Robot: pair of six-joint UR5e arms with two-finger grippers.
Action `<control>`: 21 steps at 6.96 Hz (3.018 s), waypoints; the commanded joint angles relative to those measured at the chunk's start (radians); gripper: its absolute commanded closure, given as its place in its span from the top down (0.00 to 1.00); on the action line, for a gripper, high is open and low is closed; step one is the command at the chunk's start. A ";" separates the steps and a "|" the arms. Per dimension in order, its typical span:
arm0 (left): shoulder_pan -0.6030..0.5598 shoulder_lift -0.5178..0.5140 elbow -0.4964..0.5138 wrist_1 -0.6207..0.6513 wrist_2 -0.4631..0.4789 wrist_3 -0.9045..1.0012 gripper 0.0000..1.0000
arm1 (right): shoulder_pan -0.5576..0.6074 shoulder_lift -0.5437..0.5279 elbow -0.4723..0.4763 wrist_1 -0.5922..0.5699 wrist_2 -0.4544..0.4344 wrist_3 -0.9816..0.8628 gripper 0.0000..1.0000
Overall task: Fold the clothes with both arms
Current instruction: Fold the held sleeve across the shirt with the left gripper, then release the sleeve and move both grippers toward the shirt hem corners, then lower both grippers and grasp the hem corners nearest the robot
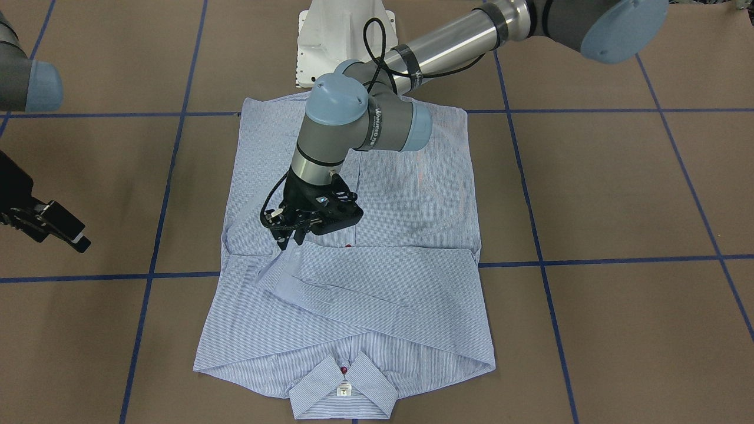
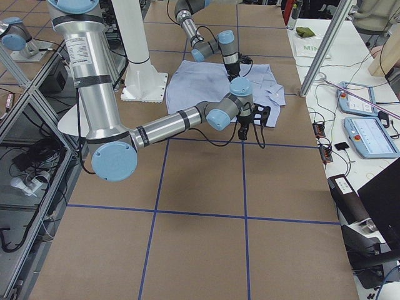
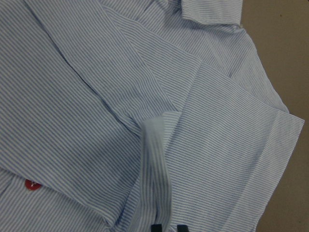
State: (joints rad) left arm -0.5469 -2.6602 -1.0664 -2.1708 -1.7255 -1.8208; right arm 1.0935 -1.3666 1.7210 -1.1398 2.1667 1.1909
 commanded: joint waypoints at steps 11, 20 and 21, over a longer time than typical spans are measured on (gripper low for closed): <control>-0.198 0.796 -0.879 0.197 -0.270 0.664 0.63 | -1.121 -0.086 0.450 -0.396 -0.893 1.078 0.96; -0.196 0.793 -0.871 0.197 -0.266 0.637 0.70 | -1.118 -0.078 0.408 -0.434 -0.890 1.086 0.00; -0.194 0.795 -0.862 0.197 -0.264 0.640 0.70 | -1.110 -0.083 0.419 -0.442 -0.890 1.086 0.00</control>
State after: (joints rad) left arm -0.7422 -1.8666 -1.9362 -1.9742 -1.9914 -1.1837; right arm -0.0235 -1.4460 2.1311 -1.5755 1.2768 2.2762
